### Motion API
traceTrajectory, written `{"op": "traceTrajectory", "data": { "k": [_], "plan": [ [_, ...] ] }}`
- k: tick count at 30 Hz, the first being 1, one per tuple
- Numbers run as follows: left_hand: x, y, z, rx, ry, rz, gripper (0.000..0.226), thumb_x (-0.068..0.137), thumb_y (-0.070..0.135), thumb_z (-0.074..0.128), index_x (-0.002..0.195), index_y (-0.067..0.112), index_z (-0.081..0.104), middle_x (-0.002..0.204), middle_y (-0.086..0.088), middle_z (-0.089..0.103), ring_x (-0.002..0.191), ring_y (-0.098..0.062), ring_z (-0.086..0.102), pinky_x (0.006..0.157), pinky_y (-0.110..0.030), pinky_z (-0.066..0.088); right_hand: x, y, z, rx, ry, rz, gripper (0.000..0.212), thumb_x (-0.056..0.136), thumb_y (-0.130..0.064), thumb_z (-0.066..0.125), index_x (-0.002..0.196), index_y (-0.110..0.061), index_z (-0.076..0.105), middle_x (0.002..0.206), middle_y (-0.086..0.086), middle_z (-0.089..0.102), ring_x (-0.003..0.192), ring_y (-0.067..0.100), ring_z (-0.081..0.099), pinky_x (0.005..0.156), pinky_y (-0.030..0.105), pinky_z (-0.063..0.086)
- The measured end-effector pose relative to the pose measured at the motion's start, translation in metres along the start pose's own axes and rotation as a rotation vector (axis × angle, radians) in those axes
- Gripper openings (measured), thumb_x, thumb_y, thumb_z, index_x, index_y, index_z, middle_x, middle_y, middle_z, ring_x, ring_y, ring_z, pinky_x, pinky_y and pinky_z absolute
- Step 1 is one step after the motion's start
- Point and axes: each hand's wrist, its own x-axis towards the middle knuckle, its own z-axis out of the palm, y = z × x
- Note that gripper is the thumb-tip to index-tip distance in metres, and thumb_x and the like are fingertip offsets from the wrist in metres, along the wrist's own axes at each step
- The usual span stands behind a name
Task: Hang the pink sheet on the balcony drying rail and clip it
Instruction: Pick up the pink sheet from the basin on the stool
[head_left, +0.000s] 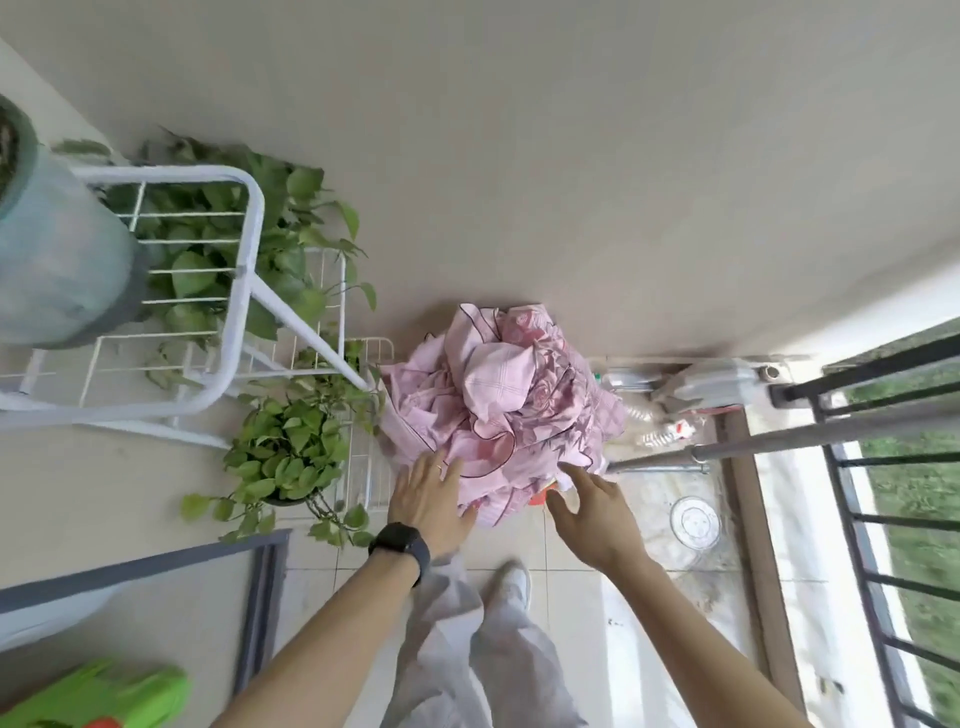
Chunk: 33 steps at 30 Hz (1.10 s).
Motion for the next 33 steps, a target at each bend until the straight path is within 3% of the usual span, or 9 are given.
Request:
{"op": "traceTrajectory", "data": {
  "k": [4,8,10,15,19,23,26,29,33],
  "plan": [
    [0.063,-0.006,0.033,0.138,-0.124,0.075,0.082,0.091,0.06,0.046,0.155,0.017,0.017,0.165,-0.007,0.007,0.151,-0.028,0.003,0.12,-0.051,0.004,0.077,0.002,0.023,0.174,-0.035,0.269,0.083,0.09,-0.058,0.057,0.154,-0.017,0.023,0.156,0.018,0.031,0.141,0.038,0.032,0.115,0.044,0.029],
    [0.106,-0.016,0.065,0.258,-0.162,0.178,0.076,0.09,0.06,0.047,0.152,0.025,0.02,0.158,-0.01,0.022,0.148,-0.03,0.014,0.119,-0.054,0.002,0.149,0.0,0.046,0.45,0.009,0.509,0.117,0.077,-0.07,0.065,0.157,-0.026,-0.008,0.161,0.028,-0.003,0.148,0.045,0.011,0.119,0.052,0.019],
    [0.119,-0.025,0.074,0.287,-0.171,0.198,0.078,0.087,0.055,0.056,0.151,0.031,0.018,0.152,-0.01,0.03,0.145,-0.032,0.02,0.119,-0.055,0.003,0.177,0.0,0.058,0.531,0.037,0.573,0.12,0.076,-0.065,0.07,0.155,-0.03,-0.014,0.16,0.029,0.0,0.144,0.049,0.02,0.116,0.055,0.026],
    [0.123,-0.042,0.067,0.208,-0.077,0.126,0.067,0.078,0.029,0.064,0.138,0.017,0.036,0.14,-0.005,0.05,0.133,-0.025,0.043,0.118,-0.041,0.017,0.195,-0.007,0.053,0.524,0.132,0.621,0.065,0.088,-0.033,0.067,0.138,-0.01,0.034,0.111,0.015,0.064,0.099,0.036,0.062,0.081,0.045,0.054],
    [0.099,-0.036,0.023,-0.346,0.071,-0.055,0.058,0.077,0.033,0.07,0.127,0.017,0.045,0.111,-0.009,0.067,0.105,-0.032,0.061,0.088,-0.039,0.048,0.166,-0.043,-0.007,0.872,0.271,0.642,0.045,0.08,-0.032,0.066,0.115,-0.012,0.046,0.098,0.011,0.062,0.087,0.03,0.063,0.072,0.046,0.058],
    [0.057,0.001,-0.065,-0.946,0.274,-0.104,0.075,0.085,0.071,0.038,0.145,0.027,0.029,0.137,0.003,0.051,0.121,-0.02,0.053,0.096,-0.034,0.045,0.119,-0.099,-0.102,1.215,0.307,0.582,0.026,0.084,-0.019,0.068,0.104,-0.011,0.054,0.066,0.006,0.059,0.048,0.014,0.055,0.042,0.023,0.047],
    [0.029,0.036,-0.138,-0.912,0.474,0.136,0.096,0.074,0.074,0.059,0.15,0.027,0.024,0.137,0.011,0.044,0.119,-0.005,0.045,0.095,-0.024,0.038,0.069,-0.153,-0.18,1.302,0.336,0.427,0.008,0.086,-0.01,0.064,0.091,-0.01,0.059,0.054,0.004,0.052,0.039,0.013,0.05,0.041,0.021,0.046],
    [0.027,0.072,-0.204,-0.69,0.472,0.178,0.126,0.058,0.087,0.062,0.155,0.032,0.003,0.145,-0.01,0.046,0.126,-0.026,0.049,0.103,-0.043,0.042,0.021,-0.201,-0.243,1.314,0.33,0.232,0.006,0.085,-0.006,0.06,0.091,-0.007,0.059,0.07,0.011,0.054,0.052,0.018,0.054,0.049,0.026,0.051],
    [0.029,0.093,-0.318,-0.744,0.649,0.212,0.098,0.076,0.042,0.07,0.151,0.031,0.007,0.113,-0.01,0.06,0.1,-0.03,0.059,0.083,-0.041,0.051,-0.04,-0.245,-0.328,1.278,0.448,0.012,0.013,0.088,-0.008,0.061,0.092,-0.01,0.049,0.067,0.006,0.053,0.044,0.011,0.054,0.046,0.026,0.049]
  ]
}}
